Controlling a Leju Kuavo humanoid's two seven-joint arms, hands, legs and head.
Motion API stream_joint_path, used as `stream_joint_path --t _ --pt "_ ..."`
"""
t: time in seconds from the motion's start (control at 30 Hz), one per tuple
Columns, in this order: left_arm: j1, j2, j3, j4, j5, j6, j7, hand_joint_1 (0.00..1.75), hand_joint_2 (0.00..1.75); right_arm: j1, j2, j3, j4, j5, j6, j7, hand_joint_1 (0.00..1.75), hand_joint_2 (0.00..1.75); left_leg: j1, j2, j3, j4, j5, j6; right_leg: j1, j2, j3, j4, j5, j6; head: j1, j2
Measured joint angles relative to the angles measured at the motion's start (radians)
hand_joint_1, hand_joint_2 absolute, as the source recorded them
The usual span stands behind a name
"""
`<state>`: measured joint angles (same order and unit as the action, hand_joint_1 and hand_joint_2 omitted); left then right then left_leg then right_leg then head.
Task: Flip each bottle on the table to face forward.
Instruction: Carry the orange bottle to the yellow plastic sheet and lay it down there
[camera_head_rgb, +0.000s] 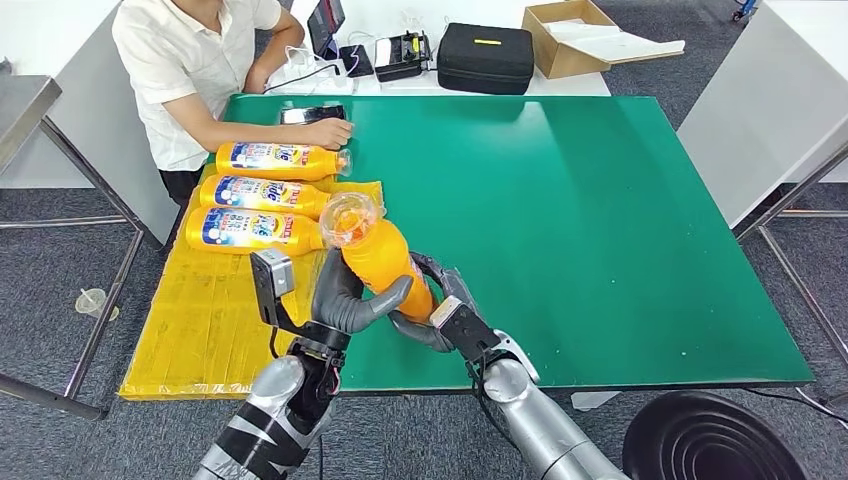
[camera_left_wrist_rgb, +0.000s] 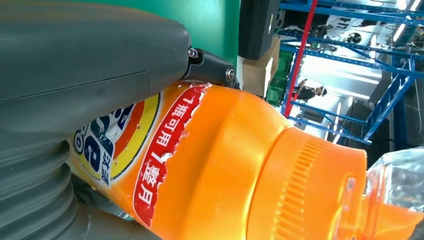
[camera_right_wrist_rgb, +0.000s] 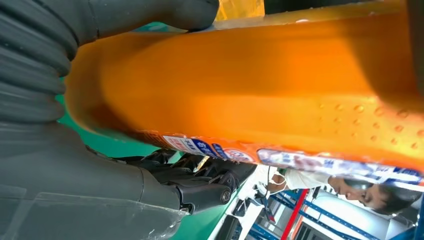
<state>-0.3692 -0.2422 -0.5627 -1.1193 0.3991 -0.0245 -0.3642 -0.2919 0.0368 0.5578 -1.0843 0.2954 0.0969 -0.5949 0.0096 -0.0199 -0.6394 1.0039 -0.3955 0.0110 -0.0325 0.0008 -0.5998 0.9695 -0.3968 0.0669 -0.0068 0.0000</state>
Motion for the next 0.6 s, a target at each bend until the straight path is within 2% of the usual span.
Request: stream_joint_path --t 0.27,0.6 --pt "-0.005 -0.001 -0.005 0.005 -0.039 0.028 -0.013 1.75 1.75 0.015 0.009 0.006 -0.001 -0.020 -0.038 0.001 0.00 1.75 0.000 0.000 0.000 0.000 0.000 0.000 0.000 0.000 0.000 0.000 0.000 0.000 0.000 0.000" --pt "-0.004 -0.001 -0.005 0.005 -0.040 0.029 -0.015 1.75 1.75 0.025 0.012 0.006 -0.001 -0.021 -0.041 0.001 0.00 1.75 0.000 0.000 0.000 0.000 0.000 0.000 0.000 0.000 0.000 0.000 0.000 0.000 0.000 0.000"
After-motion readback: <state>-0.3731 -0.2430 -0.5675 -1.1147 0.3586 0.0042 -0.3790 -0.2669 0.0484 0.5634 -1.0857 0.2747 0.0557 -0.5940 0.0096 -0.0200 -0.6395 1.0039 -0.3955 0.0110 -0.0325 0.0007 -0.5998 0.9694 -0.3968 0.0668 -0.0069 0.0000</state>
